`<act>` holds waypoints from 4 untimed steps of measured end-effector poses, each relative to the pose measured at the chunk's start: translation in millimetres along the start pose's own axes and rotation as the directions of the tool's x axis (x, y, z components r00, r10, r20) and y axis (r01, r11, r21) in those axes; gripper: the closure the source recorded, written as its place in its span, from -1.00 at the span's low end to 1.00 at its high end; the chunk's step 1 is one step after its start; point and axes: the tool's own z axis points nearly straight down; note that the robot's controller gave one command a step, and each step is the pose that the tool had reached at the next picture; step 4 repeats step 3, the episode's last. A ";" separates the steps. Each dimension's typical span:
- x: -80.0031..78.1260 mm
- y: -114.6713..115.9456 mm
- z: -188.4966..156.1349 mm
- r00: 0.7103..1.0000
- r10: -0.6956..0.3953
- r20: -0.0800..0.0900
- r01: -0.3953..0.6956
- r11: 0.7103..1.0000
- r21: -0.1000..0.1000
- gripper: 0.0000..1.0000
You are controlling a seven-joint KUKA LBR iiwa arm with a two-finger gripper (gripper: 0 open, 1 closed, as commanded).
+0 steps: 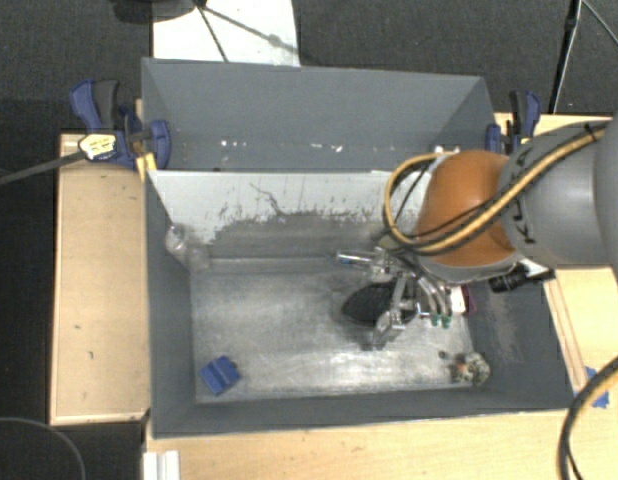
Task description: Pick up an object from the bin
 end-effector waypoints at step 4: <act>-3.9 1.4 -98.3 1.000 0.003 0.004 -0.003 1.000 0.000 1.00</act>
Offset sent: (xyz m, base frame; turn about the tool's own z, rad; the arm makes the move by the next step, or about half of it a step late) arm 0.0000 0.0000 0.0000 0.0000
